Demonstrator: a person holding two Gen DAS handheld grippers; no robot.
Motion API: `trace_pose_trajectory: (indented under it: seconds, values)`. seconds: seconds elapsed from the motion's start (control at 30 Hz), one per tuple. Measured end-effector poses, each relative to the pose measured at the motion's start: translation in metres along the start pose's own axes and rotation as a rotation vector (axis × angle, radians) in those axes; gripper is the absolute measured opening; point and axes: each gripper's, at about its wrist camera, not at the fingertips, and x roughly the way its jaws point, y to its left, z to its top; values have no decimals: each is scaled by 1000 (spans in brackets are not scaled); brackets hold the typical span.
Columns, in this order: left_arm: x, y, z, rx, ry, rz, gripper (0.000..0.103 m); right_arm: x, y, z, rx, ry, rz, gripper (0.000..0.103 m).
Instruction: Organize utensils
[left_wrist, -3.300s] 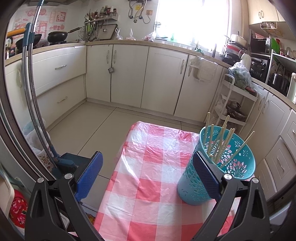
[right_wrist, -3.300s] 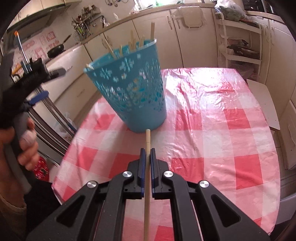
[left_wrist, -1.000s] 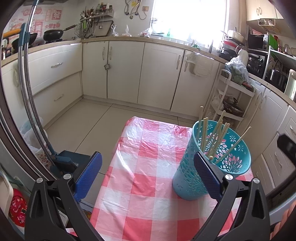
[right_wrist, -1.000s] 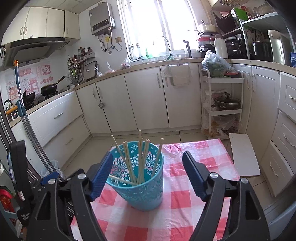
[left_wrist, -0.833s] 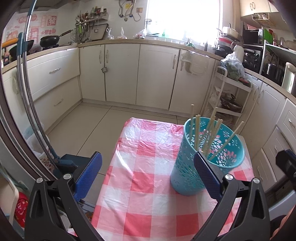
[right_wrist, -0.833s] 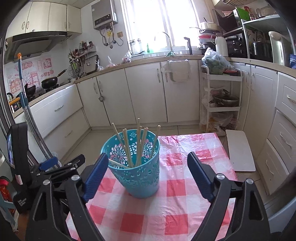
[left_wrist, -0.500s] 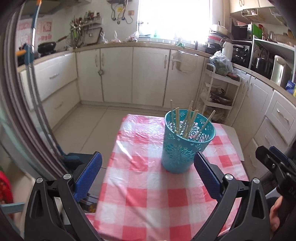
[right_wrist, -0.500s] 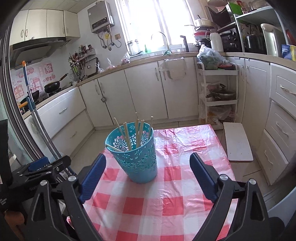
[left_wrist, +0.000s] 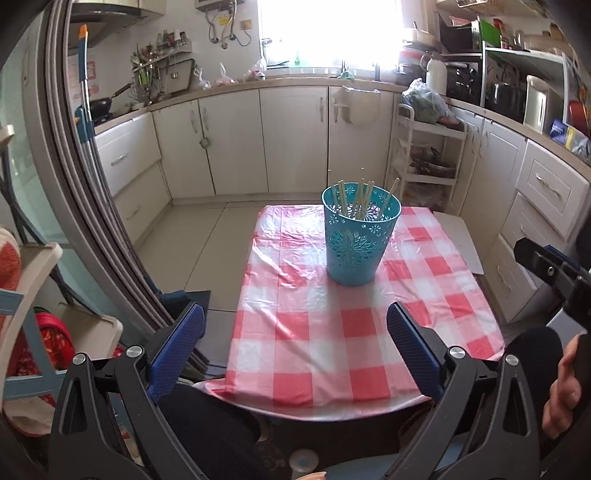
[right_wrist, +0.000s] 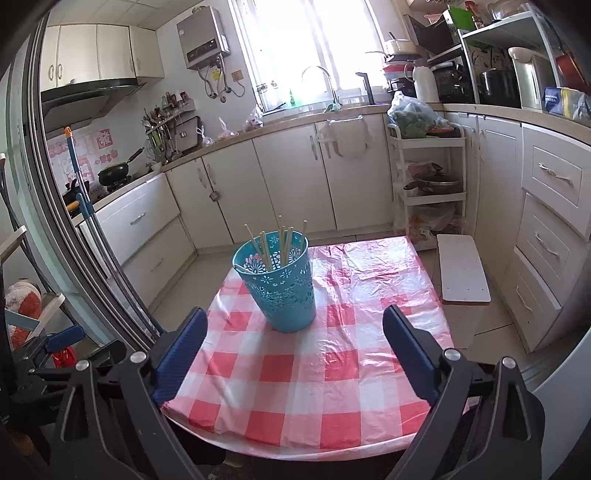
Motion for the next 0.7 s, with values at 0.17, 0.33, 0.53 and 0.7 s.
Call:
trace_pose_trajectory:
  seconds: [0.17, 0.33, 0.53, 0.7]
  values:
    - [-26, 12, -4, -40, -36, -7, 95, -20, 12, -13, -7, 21, 35, 93]
    - [-44, 19, -3, -58, -57, 25, 95, -38, 29, -26, -32, 23, 76, 94]
    - [-61, 17, -6, -48, -80, 34, 95, -58, 40, -44, -45, 3, 85, 94]
    - [-70, 15, -12, -45, -80, 66, 95, -64, 35, -54, -18, 15, 76, 94]
